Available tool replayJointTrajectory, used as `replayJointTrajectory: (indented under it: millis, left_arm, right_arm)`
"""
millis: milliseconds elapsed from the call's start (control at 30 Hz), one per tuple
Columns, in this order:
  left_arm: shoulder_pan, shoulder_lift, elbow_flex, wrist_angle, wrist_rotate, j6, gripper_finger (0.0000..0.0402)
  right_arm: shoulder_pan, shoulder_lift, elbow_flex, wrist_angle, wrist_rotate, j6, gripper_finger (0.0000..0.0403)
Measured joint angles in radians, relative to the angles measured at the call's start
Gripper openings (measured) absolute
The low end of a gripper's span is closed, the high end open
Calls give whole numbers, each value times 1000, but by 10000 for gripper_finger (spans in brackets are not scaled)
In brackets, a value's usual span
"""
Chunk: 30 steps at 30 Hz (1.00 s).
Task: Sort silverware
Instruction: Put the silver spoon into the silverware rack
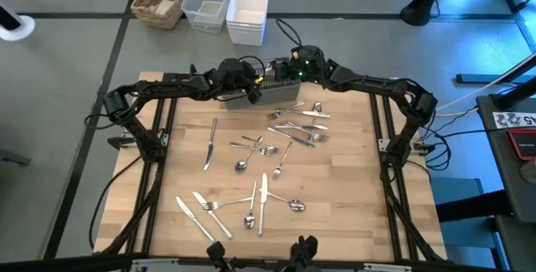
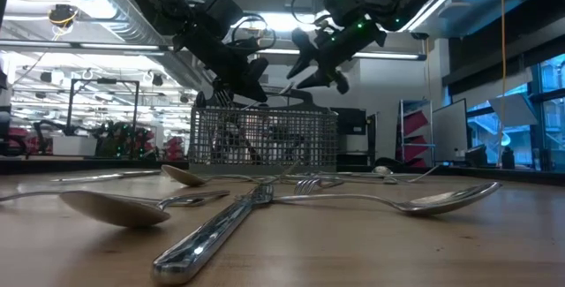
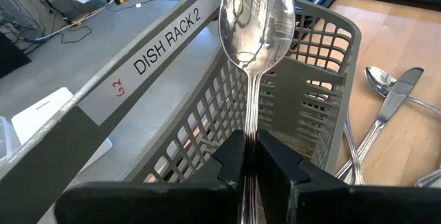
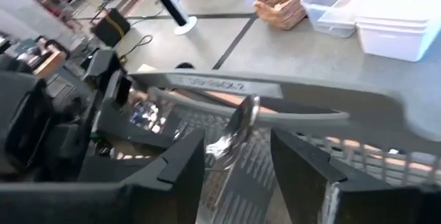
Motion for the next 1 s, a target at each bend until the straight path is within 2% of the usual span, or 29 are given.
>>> replayJointTrajectory:
  millis: [167,300,400,500,700,833,1000]
  left_arm:
    - [0,0,0,0,0,0,19]
    - [-2,0,0,0,-1,2,19]
    - [-5,0,0,1,0,16,19]
    - [-7,0,0,2,0,16,19]
    - [-8,-1,2,7,-5,10,20]
    - [-8,-2,2,5,-5,16,20]
    - [-8,-2,2,5,-5,-7,28]
  right_arm:
    - [0,22,0,43,37,0,166]
    - [0,64,0,132,-42,28,166]
    - [0,87,0,144,-60,50,160]
    - [0,90,0,145,-59,47,129]
    - [0,90,0,172,-32,5,16]
    - [1,90,0,175,-31,-6,23]
    - [1,90,0,184,-31,-61,8]
